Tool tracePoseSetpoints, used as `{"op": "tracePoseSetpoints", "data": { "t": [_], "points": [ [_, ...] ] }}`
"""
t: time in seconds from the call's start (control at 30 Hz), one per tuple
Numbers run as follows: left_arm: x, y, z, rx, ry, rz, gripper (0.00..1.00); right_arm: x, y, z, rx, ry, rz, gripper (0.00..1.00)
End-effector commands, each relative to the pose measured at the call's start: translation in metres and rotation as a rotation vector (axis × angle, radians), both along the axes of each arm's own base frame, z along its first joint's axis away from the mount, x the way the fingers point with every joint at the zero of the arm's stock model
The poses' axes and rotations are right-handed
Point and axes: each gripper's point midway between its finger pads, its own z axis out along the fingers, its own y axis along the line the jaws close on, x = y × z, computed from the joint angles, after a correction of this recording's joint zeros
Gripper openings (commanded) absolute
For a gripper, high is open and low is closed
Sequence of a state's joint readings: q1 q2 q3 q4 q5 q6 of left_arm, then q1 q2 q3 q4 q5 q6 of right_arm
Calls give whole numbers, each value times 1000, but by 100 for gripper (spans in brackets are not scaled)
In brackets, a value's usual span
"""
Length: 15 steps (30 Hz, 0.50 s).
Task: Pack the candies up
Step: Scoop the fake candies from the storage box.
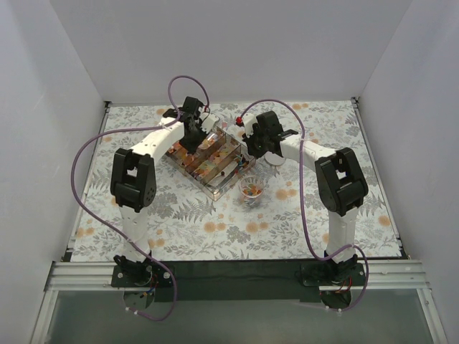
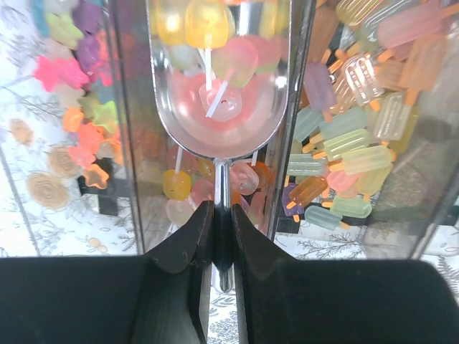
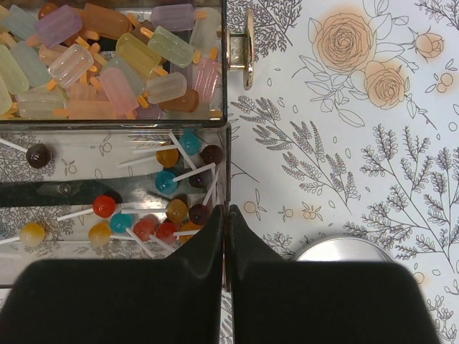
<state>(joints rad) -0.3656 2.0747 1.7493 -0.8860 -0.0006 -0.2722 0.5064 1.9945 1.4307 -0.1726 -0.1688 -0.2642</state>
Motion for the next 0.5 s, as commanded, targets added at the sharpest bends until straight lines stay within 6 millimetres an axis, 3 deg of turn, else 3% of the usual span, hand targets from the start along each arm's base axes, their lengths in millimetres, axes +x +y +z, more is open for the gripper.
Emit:
{"op": "tracePoseSetpoints", "data": {
  "t": [0.0,0.47],
  "points": [
    [17,-27,61,-122,-183,-61,0,7,15,7,30,-44,12,1],
    [-7,-3,62,-47,-153,-64,0,1,13,2,31,-23,6,1]
  ]
}}
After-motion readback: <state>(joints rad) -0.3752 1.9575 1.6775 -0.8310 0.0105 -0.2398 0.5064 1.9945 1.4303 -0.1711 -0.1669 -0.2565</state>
